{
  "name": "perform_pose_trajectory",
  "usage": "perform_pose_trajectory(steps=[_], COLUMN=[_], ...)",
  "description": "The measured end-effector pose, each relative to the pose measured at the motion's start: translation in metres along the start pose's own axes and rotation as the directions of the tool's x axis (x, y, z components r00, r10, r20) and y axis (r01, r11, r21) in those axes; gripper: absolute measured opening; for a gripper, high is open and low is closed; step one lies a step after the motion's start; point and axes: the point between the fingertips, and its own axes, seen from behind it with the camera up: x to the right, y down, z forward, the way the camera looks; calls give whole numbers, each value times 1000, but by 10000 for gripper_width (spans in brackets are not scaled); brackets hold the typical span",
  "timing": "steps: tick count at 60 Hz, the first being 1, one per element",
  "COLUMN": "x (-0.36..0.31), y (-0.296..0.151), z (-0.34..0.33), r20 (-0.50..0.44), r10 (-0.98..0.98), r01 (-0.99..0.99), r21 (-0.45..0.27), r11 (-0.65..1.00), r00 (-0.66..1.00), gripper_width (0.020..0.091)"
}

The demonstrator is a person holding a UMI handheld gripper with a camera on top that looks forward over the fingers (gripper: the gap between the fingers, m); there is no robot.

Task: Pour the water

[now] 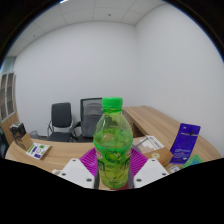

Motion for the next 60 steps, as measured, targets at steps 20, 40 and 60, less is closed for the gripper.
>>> perform_pose_trajectory(steps=[20, 40, 60], x=[31, 31, 14], y=[86, 91, 115], z=[44, 32, -89], r20=[58, 17, 16], r10=[64, -18, -23], r01=[-64, 20, 25], r21=[-7, -81, -197], r11=[998, 997, 980], r00=[996, 1000, 1000], gripper_width=[403, 568, 833])
